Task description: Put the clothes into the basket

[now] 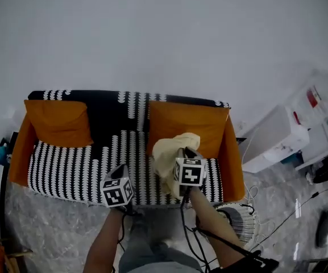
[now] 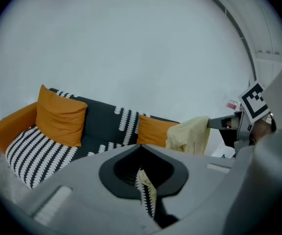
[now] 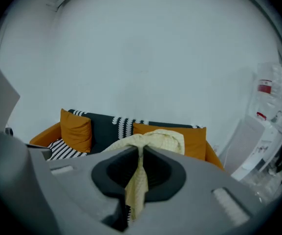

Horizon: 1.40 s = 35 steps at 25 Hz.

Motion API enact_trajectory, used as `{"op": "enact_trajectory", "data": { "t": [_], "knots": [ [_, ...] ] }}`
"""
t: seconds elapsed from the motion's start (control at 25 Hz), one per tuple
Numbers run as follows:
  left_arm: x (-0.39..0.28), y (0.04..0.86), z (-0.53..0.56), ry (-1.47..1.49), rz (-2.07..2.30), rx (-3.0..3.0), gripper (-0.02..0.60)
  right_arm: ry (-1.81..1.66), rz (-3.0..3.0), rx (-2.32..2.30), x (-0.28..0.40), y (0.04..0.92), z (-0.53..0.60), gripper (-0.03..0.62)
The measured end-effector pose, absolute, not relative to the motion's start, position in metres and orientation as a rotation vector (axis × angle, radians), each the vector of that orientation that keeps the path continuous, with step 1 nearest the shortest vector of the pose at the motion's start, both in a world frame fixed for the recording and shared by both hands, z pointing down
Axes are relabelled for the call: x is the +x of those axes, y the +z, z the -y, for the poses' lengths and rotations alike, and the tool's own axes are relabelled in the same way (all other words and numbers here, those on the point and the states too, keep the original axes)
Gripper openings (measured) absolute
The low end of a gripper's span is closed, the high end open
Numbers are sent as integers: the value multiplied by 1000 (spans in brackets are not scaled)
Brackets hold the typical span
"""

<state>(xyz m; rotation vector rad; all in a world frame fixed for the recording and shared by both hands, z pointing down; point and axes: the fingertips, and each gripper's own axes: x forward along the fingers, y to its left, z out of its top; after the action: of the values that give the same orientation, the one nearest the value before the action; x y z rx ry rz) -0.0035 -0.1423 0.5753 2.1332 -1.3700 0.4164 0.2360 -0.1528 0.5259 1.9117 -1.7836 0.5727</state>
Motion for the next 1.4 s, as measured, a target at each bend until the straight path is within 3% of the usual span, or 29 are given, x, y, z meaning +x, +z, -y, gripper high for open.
{"op": "enact_trajectory", "data": {
  "t": [0.84,1.4],
  "knots": [
    [111,326,127,181,1285,2609,3,235,1956,2179,320,278,90,34],
    [162,222,102,29,1233,2736,3,38,2009,2303,345,152,55,34]
  ]
}}
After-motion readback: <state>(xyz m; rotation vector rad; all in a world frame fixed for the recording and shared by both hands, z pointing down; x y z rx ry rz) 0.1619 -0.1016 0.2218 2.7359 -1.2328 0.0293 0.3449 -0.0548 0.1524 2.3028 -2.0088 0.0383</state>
